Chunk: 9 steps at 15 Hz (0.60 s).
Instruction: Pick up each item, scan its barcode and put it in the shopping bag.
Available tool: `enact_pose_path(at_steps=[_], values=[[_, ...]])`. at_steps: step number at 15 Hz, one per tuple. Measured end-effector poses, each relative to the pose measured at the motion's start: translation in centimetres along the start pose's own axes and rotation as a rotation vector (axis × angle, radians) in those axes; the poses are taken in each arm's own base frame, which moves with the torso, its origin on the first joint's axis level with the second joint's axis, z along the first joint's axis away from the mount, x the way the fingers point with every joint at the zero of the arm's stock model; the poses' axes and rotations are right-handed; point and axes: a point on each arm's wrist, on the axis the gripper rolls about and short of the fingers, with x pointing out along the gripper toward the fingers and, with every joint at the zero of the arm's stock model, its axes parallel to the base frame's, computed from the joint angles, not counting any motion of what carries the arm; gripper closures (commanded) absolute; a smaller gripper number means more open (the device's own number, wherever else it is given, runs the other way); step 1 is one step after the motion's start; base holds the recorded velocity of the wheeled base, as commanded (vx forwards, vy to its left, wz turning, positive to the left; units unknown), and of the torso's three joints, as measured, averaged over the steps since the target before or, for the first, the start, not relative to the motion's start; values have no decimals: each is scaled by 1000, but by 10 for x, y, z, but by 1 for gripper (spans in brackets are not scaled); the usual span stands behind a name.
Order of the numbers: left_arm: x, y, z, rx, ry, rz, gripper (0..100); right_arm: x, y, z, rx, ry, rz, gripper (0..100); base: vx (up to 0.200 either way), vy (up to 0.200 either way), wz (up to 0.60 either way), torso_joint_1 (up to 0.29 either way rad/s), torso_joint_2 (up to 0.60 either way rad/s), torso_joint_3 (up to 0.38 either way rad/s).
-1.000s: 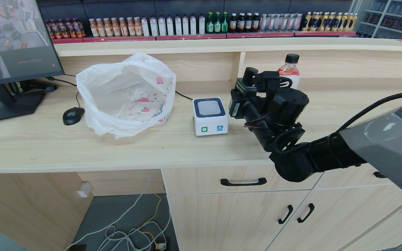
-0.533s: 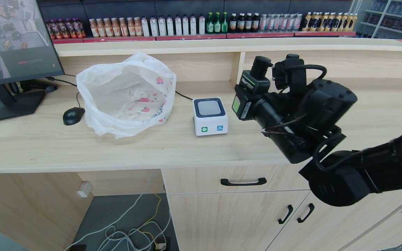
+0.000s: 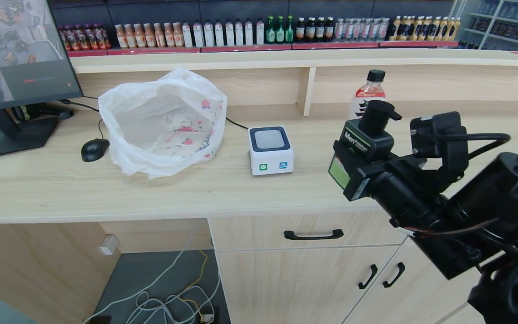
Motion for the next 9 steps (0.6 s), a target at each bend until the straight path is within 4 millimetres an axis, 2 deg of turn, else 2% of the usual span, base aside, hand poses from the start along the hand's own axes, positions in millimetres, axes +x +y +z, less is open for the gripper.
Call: enact_pose_path(at_steps=[6, 9], values=[[0, 0, 0, 0, 0, 0, 0, -66, -12, -12, -71, 112, 48, 100, 0, 0, 0, 0, 0, 0], [0, 0, 0, 0, 0, 0, 0, -89, -18, -8, -107, 116, 63, 100, 0, 0, 0, 0, 0, 0]])
